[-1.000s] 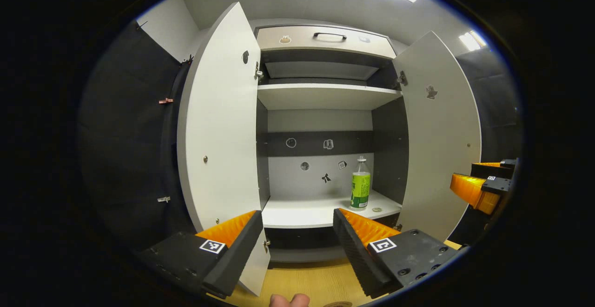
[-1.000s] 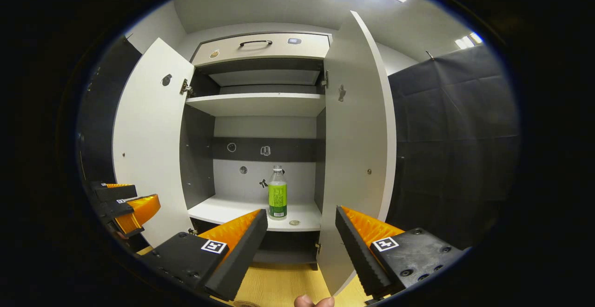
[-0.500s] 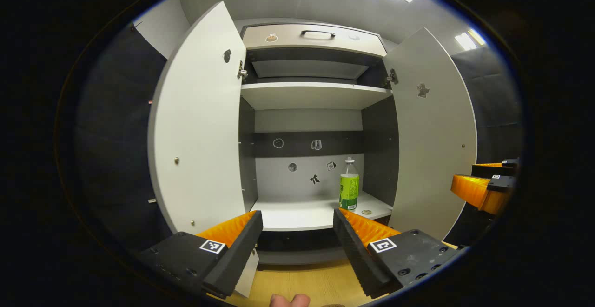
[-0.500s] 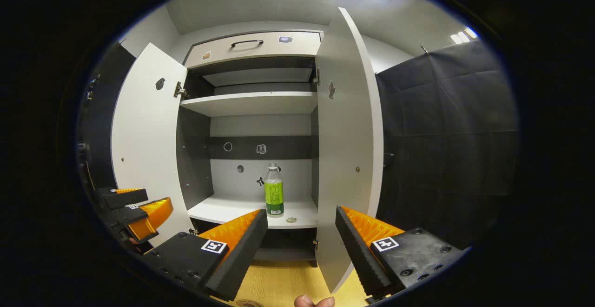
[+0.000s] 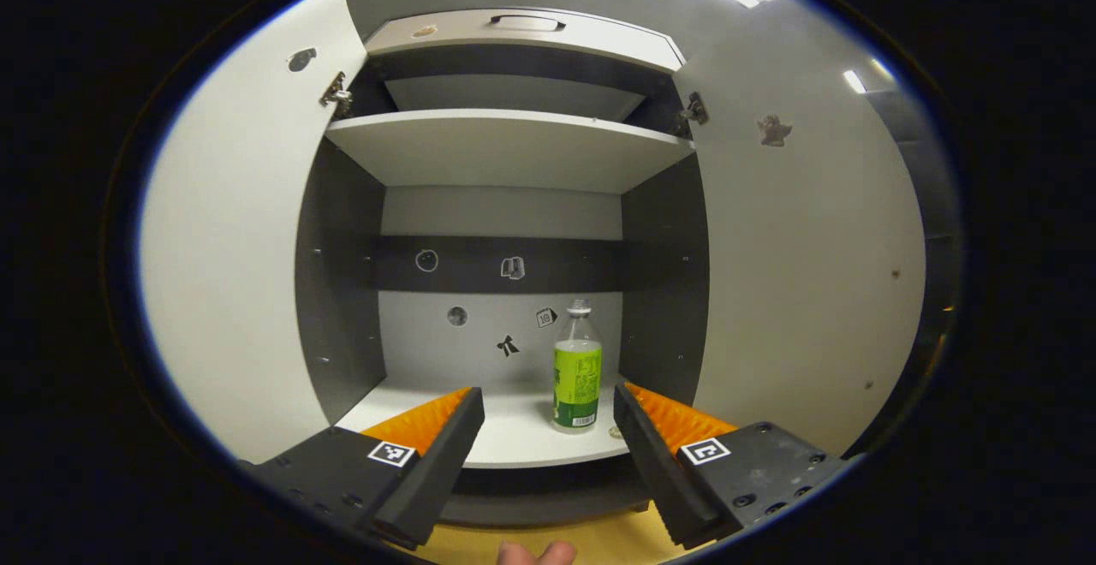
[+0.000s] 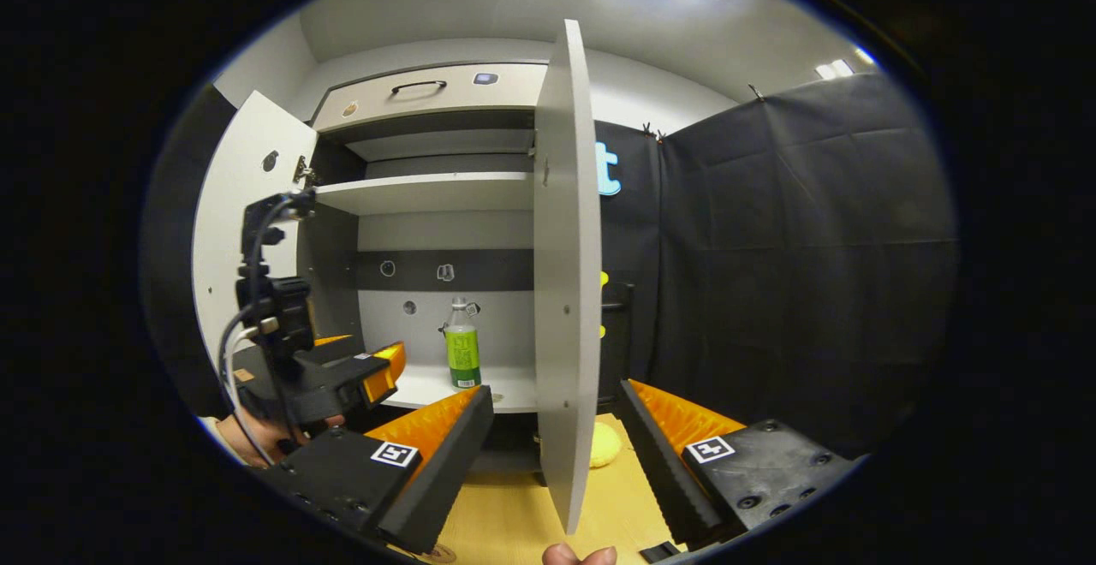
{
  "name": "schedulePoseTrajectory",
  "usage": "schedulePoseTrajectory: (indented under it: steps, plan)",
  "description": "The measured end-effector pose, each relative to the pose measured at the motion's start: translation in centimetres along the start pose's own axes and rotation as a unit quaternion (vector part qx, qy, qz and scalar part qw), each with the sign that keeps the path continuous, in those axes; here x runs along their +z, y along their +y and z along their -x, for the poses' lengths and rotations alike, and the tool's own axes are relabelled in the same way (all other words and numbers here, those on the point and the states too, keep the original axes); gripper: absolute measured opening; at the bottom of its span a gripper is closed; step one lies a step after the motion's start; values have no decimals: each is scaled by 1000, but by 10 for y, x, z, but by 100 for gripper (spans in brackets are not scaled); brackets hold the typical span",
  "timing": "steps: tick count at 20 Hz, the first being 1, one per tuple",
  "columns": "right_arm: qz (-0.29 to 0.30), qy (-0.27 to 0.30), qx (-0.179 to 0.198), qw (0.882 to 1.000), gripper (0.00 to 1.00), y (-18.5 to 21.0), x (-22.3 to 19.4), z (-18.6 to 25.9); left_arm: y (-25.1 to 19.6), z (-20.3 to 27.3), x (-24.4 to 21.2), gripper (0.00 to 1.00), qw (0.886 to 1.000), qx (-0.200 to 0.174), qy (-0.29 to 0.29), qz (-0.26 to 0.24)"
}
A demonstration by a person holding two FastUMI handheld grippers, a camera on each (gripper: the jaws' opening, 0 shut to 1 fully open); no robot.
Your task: Grasp the bottle in the cabinet with the left hand and place it on the coaster, then close the right door with the right hand and the left door with the left hand.
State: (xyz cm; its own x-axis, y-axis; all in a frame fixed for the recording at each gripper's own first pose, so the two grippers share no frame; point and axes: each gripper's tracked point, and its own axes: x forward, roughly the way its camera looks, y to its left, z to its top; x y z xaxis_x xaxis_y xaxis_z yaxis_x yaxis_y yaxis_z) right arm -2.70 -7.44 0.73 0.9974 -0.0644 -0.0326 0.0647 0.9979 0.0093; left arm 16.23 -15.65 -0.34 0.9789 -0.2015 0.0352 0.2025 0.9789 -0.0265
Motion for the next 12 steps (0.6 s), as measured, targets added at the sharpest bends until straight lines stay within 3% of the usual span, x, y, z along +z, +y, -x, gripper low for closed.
schedulePoseTrajectory:
  steps: [6, 12]
  plan:
    - [0, -10, -16, 1000, 97, -39, 8, 4, -23, -97, -42, 97, 999, 9, 38, 13]
    - [10, -9, -24, 1000, 97, -60, 3, 5, -12, -162, -69, 96, 998, 38, 44, -12]
